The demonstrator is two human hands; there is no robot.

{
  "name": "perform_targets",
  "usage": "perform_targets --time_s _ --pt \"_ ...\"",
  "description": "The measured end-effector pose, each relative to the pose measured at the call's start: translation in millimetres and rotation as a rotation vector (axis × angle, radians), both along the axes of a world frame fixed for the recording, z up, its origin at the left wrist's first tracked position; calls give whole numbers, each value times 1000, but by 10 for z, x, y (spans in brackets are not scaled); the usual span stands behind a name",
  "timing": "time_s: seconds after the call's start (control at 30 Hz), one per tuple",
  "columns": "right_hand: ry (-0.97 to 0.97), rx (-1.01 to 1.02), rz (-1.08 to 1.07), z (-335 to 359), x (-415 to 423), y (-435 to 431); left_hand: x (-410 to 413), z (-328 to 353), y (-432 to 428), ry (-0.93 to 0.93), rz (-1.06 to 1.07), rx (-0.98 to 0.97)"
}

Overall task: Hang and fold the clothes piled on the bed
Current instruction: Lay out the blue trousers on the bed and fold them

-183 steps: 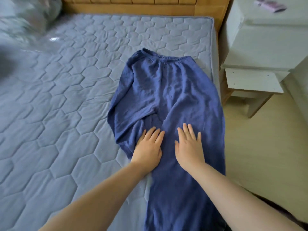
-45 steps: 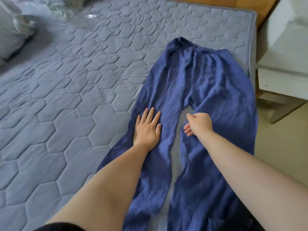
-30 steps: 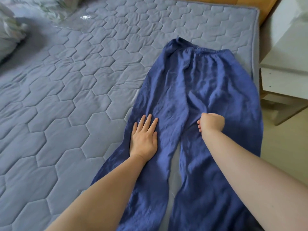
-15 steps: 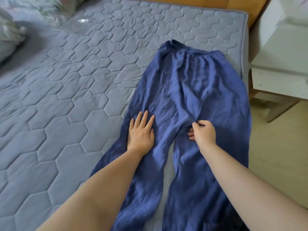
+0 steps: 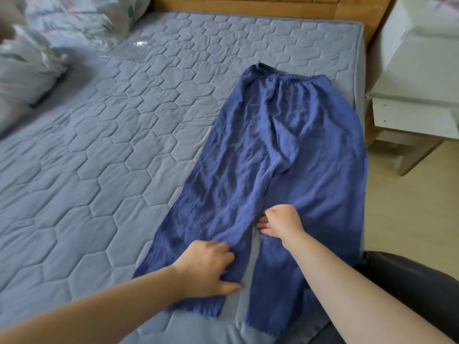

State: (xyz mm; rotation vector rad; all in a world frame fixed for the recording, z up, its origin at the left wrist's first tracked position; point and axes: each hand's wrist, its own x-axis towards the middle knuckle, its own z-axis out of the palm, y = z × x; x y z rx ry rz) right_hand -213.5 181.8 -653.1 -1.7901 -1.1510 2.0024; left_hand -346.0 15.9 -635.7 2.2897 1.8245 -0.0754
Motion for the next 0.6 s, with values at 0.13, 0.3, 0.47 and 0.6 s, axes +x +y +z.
perform_targets --time_s 0.13,0.3,0.47,0.6 --pt "-45 -34 60 25 -83 -154 202 16 -147 94 2 -171" --pt "-119 -30 123 70 -103 -170 249 115 2 64 169 -359" --pt "75 -89 -14 134 -53 -273 84 310 80 -210 197 -560" --pt "-145 142 48 81 18 -387 70 360 32 -451 149 -956"
